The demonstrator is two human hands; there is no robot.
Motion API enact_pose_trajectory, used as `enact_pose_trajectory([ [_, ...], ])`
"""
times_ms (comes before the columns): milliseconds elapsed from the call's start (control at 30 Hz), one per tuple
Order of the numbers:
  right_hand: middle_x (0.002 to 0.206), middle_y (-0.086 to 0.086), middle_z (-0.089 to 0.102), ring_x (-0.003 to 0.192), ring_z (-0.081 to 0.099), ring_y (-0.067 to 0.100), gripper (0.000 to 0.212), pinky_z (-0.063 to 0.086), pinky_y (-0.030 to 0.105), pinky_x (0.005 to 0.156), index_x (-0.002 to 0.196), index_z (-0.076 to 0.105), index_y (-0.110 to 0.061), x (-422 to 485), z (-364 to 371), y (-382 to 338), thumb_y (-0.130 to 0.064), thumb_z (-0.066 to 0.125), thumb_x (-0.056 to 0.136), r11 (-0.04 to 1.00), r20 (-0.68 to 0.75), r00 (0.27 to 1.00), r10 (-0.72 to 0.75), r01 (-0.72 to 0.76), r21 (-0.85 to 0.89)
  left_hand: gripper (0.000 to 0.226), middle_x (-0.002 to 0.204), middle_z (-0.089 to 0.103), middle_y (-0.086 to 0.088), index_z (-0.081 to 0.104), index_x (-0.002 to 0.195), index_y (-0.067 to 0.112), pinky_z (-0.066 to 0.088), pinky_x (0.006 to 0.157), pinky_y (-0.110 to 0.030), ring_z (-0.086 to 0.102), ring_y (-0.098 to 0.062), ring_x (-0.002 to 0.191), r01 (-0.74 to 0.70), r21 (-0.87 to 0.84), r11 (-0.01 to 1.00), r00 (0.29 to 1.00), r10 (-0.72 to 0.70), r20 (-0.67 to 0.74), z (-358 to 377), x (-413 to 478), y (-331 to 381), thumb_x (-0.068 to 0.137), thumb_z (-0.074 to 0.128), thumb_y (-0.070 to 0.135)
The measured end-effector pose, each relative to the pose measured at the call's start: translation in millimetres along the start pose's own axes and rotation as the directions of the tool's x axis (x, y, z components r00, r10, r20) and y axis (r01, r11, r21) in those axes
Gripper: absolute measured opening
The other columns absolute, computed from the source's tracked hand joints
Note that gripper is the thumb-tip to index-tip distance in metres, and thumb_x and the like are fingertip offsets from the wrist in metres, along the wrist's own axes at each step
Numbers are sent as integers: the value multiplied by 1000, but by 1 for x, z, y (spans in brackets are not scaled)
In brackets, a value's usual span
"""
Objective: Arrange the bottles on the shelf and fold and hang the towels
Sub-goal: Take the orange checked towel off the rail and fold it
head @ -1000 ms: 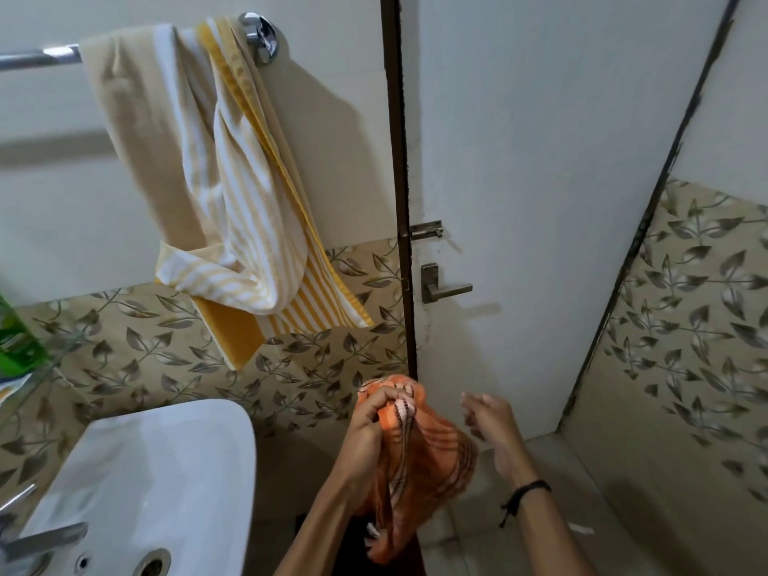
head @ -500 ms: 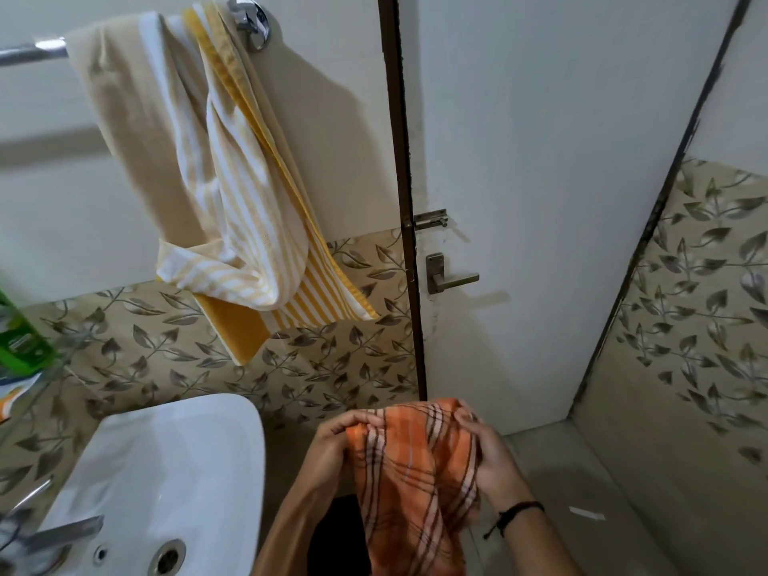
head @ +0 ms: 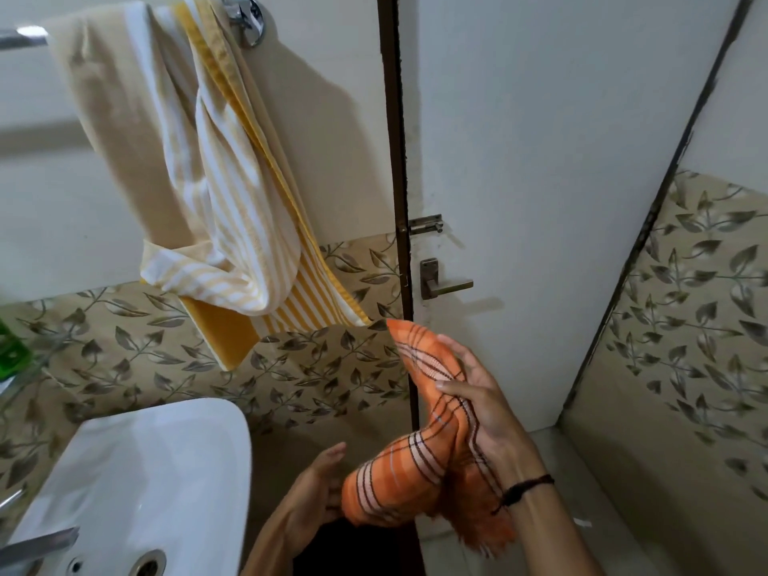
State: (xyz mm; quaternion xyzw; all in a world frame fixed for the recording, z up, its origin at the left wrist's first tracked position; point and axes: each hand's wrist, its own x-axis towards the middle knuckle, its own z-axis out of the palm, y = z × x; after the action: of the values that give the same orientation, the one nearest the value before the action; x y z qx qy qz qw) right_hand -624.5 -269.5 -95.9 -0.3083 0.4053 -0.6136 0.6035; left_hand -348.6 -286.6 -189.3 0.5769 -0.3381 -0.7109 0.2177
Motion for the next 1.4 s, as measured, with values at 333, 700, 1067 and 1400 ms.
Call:
enact_pose_trajectory([
  [333, 119, 26, 69, 99, 70, 34, 76, 61, 36, 78, 131, 63, -11, -8, 0, -26, 13, 59, 59, 995, 138, 990, -42, 28, 101, 63, 133, 66, -19, 62, 135, 3, 50, 107, -44, 64, -33, 123, 37, 125, 991, 971, -65, 229, 66, 36, -9, 80, 78, 29],
  [700, 88, 22, 72, 73, 69, 31, 45, 59, 31, 64, 95, 74, -2, -17, -5, -27, 9, 57, 54, 999, 161, 986, 38, -31, -43, 25, 114, 74, 2, 71, 116, 12, 54, 90, -26, 68, -10, 108, -831, 246, 500, 555, 780, 289, 99, 10, 97, 93, 64, 5],
  [1067, 94, -11, 64, 92, 67, 8, 9, 51, 20, 81, 97, 78, -25, -10, 4, -25, -23, 74, 89, 623, 227, 919, -322, 386, -680, 20, 96, 76, 7, 76, 103, 24, 52, 75, -31, 70, -10, 89, -760, 618, 202, 552, 703, 448, 111, -9, 113, 94, 61, 14],
  [1400, 130, -23, 50, 128, 48, 5, 56, 44, 31, 108, 133, 58, -45, -13, -1, -16, -40, 79, 82, 409, 340, 902, -268, 426, -807, 23, 87, 74, 14, 73, 94, 36, 56, 76, -31, 68, 1, 84, -726, 628, 279, 587, 727, 356, 104, -22, 122, 95, 60, 18],
])
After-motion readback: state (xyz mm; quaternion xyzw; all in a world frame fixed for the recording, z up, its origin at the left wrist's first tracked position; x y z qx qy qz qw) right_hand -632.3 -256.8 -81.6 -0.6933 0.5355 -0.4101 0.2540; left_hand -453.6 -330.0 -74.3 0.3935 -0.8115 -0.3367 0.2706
